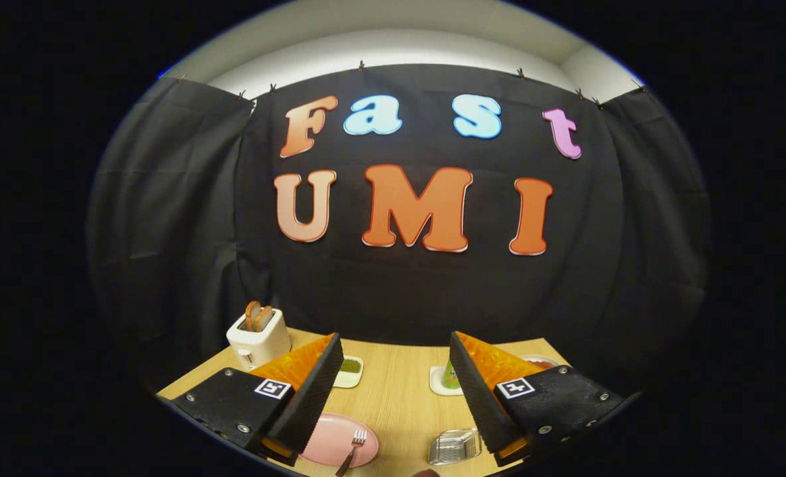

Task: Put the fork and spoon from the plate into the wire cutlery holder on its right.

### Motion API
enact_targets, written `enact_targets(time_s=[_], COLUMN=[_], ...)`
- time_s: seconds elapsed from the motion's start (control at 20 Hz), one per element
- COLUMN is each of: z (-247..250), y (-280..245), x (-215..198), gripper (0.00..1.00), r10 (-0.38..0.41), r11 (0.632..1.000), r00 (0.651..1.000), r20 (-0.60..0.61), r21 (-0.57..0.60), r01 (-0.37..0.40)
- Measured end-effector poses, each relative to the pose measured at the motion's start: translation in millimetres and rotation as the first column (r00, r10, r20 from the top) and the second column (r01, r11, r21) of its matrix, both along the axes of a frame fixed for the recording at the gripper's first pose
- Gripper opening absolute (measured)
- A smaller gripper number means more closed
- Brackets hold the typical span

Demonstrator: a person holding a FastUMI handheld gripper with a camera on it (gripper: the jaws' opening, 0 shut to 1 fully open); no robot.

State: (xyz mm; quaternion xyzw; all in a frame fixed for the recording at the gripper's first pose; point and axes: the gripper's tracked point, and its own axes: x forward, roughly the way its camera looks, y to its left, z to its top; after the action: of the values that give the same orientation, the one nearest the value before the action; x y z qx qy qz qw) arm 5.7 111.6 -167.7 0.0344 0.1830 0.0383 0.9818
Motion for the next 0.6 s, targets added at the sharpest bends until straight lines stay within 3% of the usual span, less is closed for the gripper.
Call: enact_targets(time_s=[0.15,0.25,0.4,0.6], z=[-56,-96,-149,-200], y=[26,38,59,77], x=[-13,-23,-46,-71], gripper=[0.96,0.95,0.95,0.94], r10=[0.042,0.064,0.110,0.139], r11=[0.999,0.998,0.994,0.989], r00=[0.987,0.958,0.881,0.786], r20=[-0.153,-0.281,-0.460,-0.603], r21=[0.028,0.028,0.047,0.044], r01=[-0.038,-0.059,-0.100,-0.141])
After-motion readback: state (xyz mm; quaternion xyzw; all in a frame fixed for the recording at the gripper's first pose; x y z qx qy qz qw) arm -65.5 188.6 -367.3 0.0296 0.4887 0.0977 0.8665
